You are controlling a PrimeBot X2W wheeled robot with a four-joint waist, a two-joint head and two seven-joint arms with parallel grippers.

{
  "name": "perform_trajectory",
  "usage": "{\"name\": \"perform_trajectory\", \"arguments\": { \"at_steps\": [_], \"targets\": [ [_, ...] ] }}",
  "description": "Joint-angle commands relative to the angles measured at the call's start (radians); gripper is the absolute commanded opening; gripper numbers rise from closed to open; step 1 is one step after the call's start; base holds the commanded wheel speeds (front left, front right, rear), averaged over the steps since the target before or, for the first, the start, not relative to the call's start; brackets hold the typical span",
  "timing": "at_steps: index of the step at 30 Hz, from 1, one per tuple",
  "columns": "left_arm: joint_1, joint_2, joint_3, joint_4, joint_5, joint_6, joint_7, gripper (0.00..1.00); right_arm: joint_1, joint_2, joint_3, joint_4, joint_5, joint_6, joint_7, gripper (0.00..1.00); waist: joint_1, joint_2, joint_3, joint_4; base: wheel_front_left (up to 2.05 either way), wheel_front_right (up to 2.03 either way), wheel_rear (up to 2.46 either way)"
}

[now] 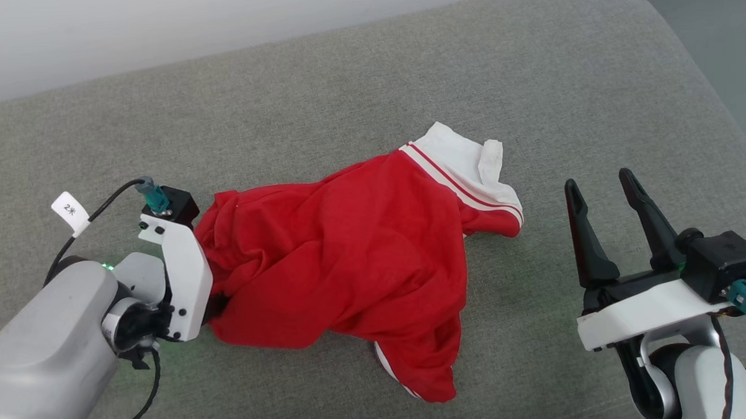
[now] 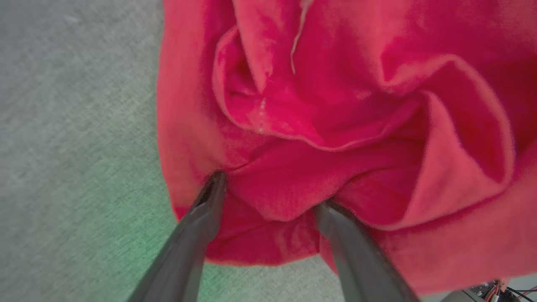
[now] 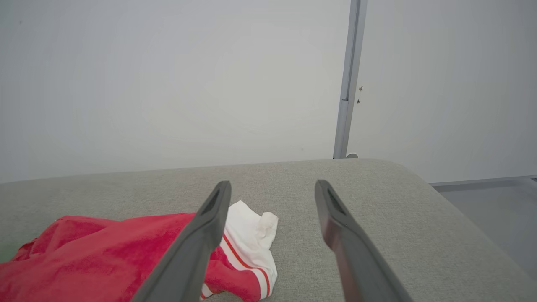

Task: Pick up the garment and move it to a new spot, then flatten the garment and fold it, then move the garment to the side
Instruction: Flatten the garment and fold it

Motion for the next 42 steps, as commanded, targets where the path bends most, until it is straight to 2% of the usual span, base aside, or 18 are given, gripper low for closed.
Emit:
{"name": "perform_trajectory", "arguments": {
  "at_steps": [1,2,3,7,10,18,25,30,32,38,39,40,41,42],
  "targets": [
    [0.033,-0.023,-0.028,0.039,0.010,0.000,0.005,1.00,-0.007,0.001,0.002,0.001,0.009,-0.001,-0.006,1.00,0.0000,-0.0001,0.003,-0.001,0.00,0.00,0.00],
    [0.035,-0.029,-0.037,0.058,0.008,-0.009,0.008,0.17,-0.011,0.001,0.002,0.003,0.009,-0.001,-0.007,1.00,0.0000,-0.0001,0.005,0.000,0.00,0.00,0.00],
    [0.033,-0.036,-0.037,0.076,0.008,-0.012,-0.002,0.00,-0.016,0.001,0.005,0.004,0.011,-0.001,-0.007,1.00,0.0000,-0.0001,0.007,0.001,0.00,0.00,0.00],
    [0.018,-0.061,-0.035,0.117,-0.007,-0.031,-0.019,0.00,-0.017,0.001,-0.007,0.010,0.008,-0.001,-0.008,1.00,0.0000,-0.0001,0.006,0.020,0.00,0.00,0.00],
    [-0.018,-0.040,-0.025,0.124,-0.008,-0.041,-0.036,0.00,-0.009,0.001,-0.022,0.008,0.004,-0.001,-0.005,1.00,0.0000,-0.0001,-0.001,0.042,0.00,0.00,0.00],
    [-0.102,0.058,-0.004,0.090,0.004,-0.052,-0.072,0.00,0.021,0.000,-0.058,-0.014,-0.015,-0.001,0.023,1.00,0.0000,-0.0001,-0.029,0.092,0.00,0.00,0.00],
    [-0.142,0.190,-0.010,0.089,0.066,-0.050,-0.092,0.00,0.039,0.001,-0.071,-0.040,-0.032,-0.001,0.054,1.00,0.0000,-0.0001,-0.050,0.108,0.00,0.00,0.00],
    [-0.182,0.254,-0.001,0.117,0.111,-0.040,-0.140,0.00,0.045,0.001,-0.078,-0.055,-0.034,-0.001,0.067,1.00,0.0000,-0.0001,-0.047,0.109,0.00,0.00,0.00],
    [-0.196,0.260,0.004,0.140,0.123,-0.036,-0.162,0.00,0.044,0.001,-0.077,-0.057,-0.036,-0.001,0.073,1.00,0.0000,-0.0001,-0.044,0.108,0.00,0.00,0.00],
    [-0.190,0.225,0.019,0.207,0.077,-0.044,-0.185,0.00,0.040,0.001,-0.068,-0.058,-0.031,-0.001,0.082,1.00,0.0000,-0.0001,-0.037,0.103,0.00,0.00,0.00],
    [-0.182,0.203,0.012,0.215,0.069,-0.046,-0.195,0.00,0.037,0.001,-0.065,-0.054,-0.027,-0.001,0.081,1.00,0.0000,-0.0001,-0.033,0.104,0.00,0.00,0.00],
    [-0.180,0.192,0.009,0.217,0.064,-0.048,-0.199,0.21,0.035,0.001,-0.063,-0.052,-0.024,-0.001,0.082,1.00,0.0000,-0.0001,-0.031,0.105,0.00,0.00,0.00],
    [-0.181,0.184,0.007,0.217,0.062,-0.048,-0.202,0.46,0.032,0.001,-0.063,-0.049,-0.024,-0.001,0.081,1.00,0.0000,-0.0001,-0.029,0.105,0.00,0.00,0.00],
    [-0.185,0.177,0.004,0.212,0.062,-0.050,-0.205,0.97,0.029,0.001,-0.063,-0.048,-0.023,-0.001,0.080,1.00,0.0000,-0.0001,-0.027,0.107,0.00,0.00,0.00]
  ]
}}
